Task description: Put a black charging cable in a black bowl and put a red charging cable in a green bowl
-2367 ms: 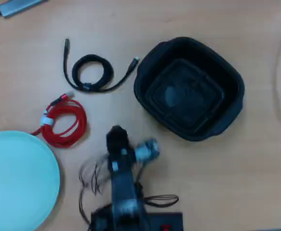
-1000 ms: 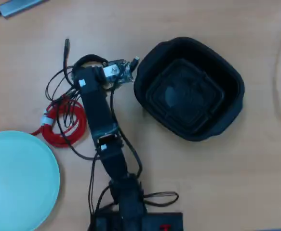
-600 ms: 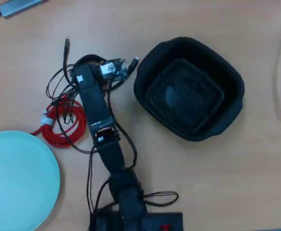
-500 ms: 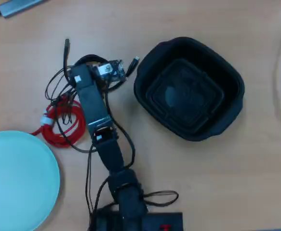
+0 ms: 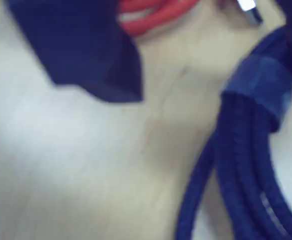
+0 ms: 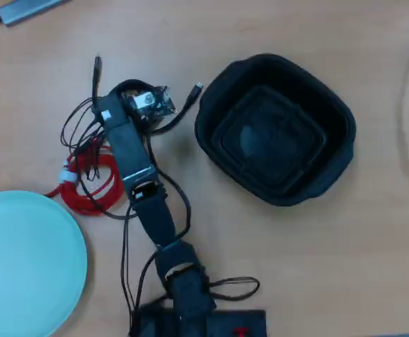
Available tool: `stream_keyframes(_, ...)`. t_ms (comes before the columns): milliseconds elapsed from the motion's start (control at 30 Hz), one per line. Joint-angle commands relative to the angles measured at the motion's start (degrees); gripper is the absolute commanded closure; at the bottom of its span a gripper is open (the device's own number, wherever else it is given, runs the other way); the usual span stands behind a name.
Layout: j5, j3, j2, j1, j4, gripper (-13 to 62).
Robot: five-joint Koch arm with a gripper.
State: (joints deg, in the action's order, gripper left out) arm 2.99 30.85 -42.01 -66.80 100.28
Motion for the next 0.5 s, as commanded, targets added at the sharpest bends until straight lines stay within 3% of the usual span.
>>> stream_keyframes(0,-2.3,-6.2,0.2,0.6,3.3,13.7)
stream_keyframes(167,-2.3,-6.2,1.6,0.0,3.0,9.2)
stream_keyframes(467,-2.1,-6.2,5.9,-4.4,3.0,9.7)
